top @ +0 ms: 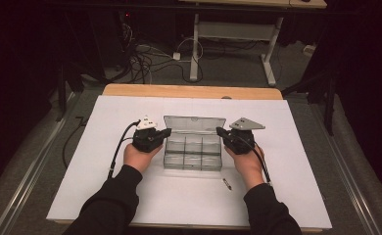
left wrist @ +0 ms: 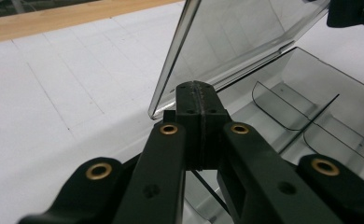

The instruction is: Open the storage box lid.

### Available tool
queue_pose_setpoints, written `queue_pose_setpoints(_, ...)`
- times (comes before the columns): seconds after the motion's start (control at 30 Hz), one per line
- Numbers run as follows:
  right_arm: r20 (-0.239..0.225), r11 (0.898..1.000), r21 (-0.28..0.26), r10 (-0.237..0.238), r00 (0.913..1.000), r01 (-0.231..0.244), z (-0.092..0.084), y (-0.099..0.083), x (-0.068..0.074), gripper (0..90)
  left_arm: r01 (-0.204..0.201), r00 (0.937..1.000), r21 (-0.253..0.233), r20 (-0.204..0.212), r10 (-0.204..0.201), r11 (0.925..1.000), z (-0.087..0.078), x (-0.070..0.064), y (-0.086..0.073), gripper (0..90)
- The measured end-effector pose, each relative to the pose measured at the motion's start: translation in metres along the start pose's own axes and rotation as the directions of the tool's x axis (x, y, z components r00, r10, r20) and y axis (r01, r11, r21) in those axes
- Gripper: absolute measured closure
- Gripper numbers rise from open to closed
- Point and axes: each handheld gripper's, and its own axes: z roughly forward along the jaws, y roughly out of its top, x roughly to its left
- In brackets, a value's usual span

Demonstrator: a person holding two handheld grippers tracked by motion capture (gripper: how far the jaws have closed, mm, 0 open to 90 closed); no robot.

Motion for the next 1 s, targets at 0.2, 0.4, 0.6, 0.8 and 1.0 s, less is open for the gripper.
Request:
queue_pose_setpoints(0.2,0.007,1.000,0.012,0.003,1.0000,-0.003,0.006,0.001,-0.002,90.0,0.003,1.0000,0.006,0.000,-0.003,1.0000,0.005,0.002,0.005,88.1)
queue_pose_setpoints(0.4,0.010,1.000,0.023,0.009,0.9999,-0.009,0.011,0.001,-0.004,90.0,0.014,0.9999,0.005,-0.001,-0.014,0.9999,0.007,0.004,0.006,88.1)
queue_pose_setpoints(0.6,0.016,0.999,0.032,0.011,0.9998,-0.011,0.013,0.003,-0.005,90.0,0.028,0.9996,0.010,-0.006,-0.028,0.9996,0.010,0.007,0.005,88.1)
queue_pose_setpoints(0.8,0.021,0.999,0.037,0.011,0.9997,-0.012,0.015,0.005,-0.007,90.0,0.042,0.9991,0.015,-0.006,-0.042,0.9990,0.013,0.010,0.003,88.1)
queue_pose_setpoints(1.0,0.017,0.999,0.047,0.008,0.9998,-0.009,0.013,0.004,-0.007,90.0,0.037,0.9993,0.020,0.004,-0.037,0.9991,0.009,0.010,0.003,88.1)
